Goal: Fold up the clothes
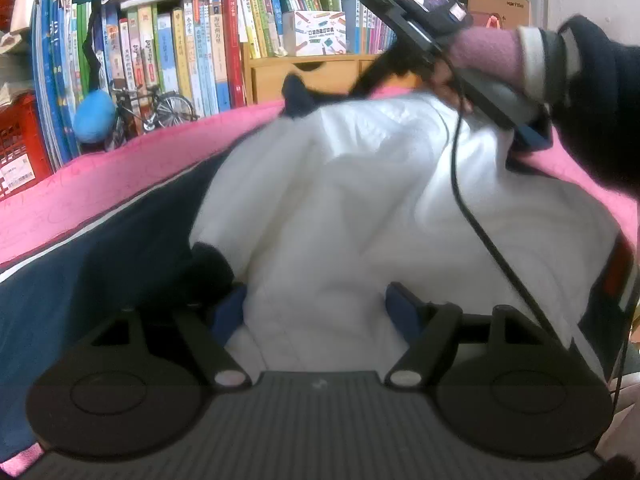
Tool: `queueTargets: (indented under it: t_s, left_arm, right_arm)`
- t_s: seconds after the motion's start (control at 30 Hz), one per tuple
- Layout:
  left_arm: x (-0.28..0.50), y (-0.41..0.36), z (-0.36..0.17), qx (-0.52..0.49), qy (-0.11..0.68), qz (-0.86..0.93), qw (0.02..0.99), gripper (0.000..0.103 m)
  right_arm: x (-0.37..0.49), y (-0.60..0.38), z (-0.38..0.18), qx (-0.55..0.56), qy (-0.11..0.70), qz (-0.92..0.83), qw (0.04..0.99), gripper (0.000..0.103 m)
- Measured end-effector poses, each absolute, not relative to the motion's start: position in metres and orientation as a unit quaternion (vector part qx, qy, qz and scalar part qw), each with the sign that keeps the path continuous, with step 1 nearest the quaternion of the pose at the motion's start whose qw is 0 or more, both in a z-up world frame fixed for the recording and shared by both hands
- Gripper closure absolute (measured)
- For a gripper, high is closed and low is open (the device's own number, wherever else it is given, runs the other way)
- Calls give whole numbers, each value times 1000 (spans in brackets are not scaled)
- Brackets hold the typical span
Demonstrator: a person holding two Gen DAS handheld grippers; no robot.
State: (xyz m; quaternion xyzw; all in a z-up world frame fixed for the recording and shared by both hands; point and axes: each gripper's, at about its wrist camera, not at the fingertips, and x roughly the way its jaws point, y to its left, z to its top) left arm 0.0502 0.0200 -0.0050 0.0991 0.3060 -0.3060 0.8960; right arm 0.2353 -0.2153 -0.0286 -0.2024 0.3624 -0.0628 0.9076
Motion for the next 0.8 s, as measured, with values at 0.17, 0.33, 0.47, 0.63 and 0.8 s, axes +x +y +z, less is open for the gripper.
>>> queueTargets:
  t_s: [0.17,0.33,0.47,0.63,0.8]
  left_arm:
    - [50,20,-6,94,307,-308,895,27]
    - [49,17,-6,93,309,-309,895,26]
    - [49,16,-6,94,309,-309,894,24]
    - [51,17,-6,95,310,-309,894,24]
    - [52,17,-6,94,310,-311,893,23]
  right_arm:
    - [240,-204,12,-415,70,-246,873,101]
    - [240,-265,89,-29,229,-17,973,84]
    - [238,-247,52,52,358,94,928,70]
    - [260,-207,-15,73,483,107,866,41]
    - [291,-183,-15,74,464,70,880,93]
